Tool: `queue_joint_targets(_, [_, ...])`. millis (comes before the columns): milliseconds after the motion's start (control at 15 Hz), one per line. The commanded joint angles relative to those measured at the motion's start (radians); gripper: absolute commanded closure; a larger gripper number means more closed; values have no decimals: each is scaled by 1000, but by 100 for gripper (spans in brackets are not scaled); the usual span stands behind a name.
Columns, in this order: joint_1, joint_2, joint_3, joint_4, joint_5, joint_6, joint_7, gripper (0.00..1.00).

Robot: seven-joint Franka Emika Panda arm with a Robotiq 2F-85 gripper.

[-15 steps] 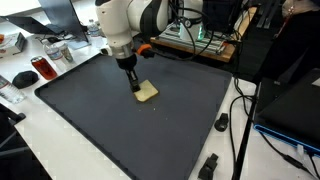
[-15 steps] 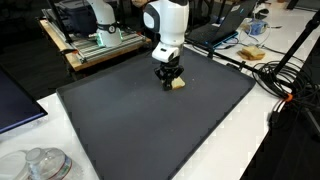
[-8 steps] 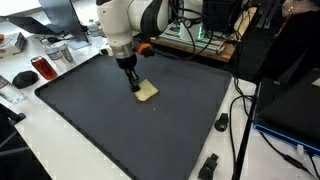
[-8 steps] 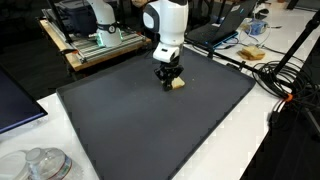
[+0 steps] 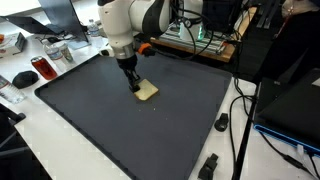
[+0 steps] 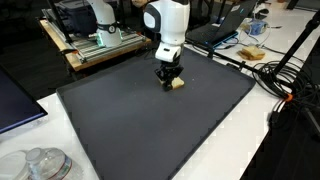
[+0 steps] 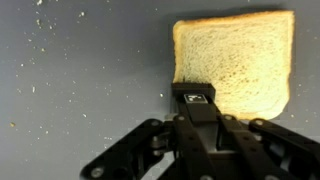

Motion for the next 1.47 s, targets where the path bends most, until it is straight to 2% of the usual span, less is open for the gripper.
queue_joint_targets(0, [-7,34,6,-7,-42,37,-61,94])
queue_joint_targets(400, [-39,44,32,-1,-18,26,-159,94])
queue_joint_targets(933, [-35,50,23,-3,-21,37,-128,94])
queue_joint_targets(1067, [-49,28,41,-3,3,-10,-144,94])
queue_joint_targets(1400, [-26,-50,23,-43,-17,2,-108,94])
